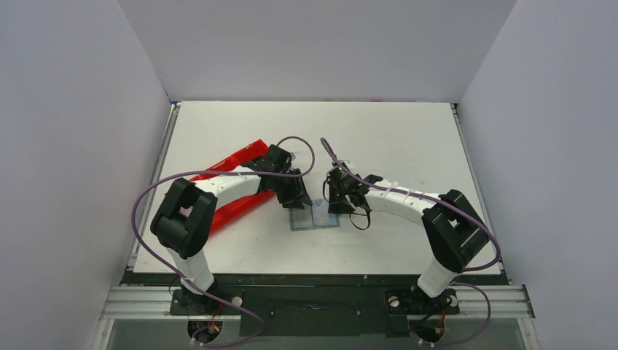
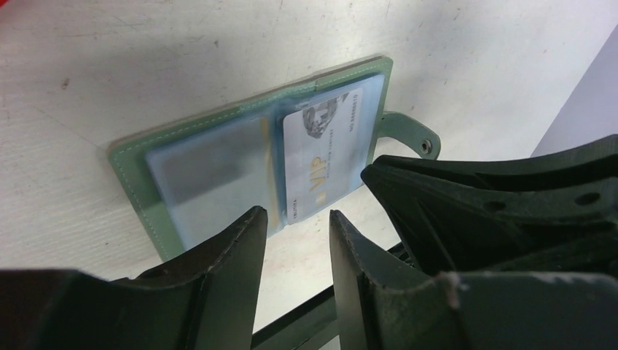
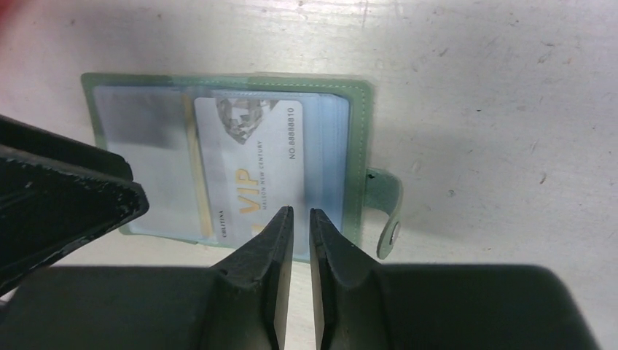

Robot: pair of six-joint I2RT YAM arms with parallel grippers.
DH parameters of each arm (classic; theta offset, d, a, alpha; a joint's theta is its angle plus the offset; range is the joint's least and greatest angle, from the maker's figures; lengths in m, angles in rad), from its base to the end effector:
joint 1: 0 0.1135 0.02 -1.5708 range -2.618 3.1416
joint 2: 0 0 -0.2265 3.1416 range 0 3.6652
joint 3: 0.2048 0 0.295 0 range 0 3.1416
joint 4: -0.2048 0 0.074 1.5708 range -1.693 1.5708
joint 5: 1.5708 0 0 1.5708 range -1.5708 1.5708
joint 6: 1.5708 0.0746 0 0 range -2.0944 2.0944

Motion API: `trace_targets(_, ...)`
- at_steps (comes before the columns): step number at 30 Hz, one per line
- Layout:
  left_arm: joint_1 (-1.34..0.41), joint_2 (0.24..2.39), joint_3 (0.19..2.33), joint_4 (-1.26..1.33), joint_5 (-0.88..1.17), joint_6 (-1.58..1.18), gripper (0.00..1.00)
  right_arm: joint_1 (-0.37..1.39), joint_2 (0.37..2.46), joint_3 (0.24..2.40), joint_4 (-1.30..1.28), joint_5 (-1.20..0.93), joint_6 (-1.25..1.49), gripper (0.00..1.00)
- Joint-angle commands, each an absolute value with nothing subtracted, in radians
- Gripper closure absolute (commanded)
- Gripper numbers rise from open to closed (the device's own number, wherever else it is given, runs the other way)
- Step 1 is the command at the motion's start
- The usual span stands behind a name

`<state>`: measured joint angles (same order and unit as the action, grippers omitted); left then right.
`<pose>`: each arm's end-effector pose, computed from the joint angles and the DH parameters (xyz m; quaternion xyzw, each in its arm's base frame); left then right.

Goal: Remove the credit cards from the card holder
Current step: Remove the credit card from the card holder.

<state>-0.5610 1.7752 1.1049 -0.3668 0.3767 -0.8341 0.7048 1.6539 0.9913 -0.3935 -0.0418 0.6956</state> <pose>0.3262 -0.2374 0.0794 -0.0801 0.9454 -0.3048 0.0825 0.2848 0.2463 0.0795 -0.0098 0.9668 0.1794 0.1816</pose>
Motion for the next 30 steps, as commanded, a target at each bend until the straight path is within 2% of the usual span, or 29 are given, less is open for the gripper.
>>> trace_targets(1, -0.560, 1.783, 1.100, -0.276, 0.427, -0.824, 0.66, 0.705, 1.670, 1.020, -0.399, 0.025, 0.708, 0.89)
trace_targets(22, -0.598, 1.871, 1.105, -0.248, 0.428, -0.818, 0.69, 0.702, 1.716, 0.977, -0.391, 0.042, 0.717, 1.00)
trace_targets(30, -0.611, 1.904, 1.112, -0.235, 0.417, -0.816, 0.69, 0.696, 1.715, 0.964, -0.390, 0.041, 0.718, 1.00)
